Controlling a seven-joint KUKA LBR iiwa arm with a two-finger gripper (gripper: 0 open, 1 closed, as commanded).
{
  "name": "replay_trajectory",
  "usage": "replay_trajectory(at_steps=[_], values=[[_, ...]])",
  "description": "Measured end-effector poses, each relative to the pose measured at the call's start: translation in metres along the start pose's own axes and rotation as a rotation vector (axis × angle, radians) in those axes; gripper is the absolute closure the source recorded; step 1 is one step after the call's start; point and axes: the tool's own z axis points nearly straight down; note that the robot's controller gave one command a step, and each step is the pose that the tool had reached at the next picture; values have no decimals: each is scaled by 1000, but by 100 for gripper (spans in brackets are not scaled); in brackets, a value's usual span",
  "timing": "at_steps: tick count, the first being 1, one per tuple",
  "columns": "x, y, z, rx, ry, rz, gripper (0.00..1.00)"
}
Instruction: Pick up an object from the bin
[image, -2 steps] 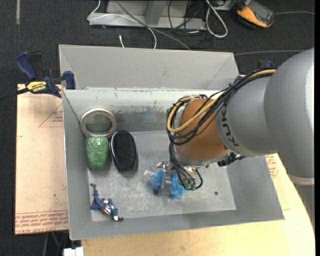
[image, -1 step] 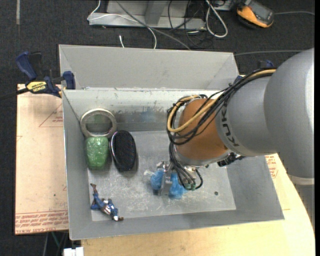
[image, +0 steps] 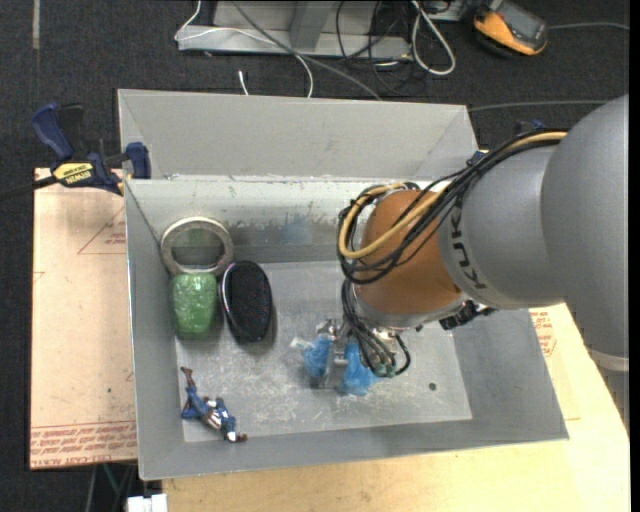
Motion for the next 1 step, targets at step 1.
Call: replay_trajectory(at_steps=[1], values=[[-2,0,-16,-1,-5,0,100]])
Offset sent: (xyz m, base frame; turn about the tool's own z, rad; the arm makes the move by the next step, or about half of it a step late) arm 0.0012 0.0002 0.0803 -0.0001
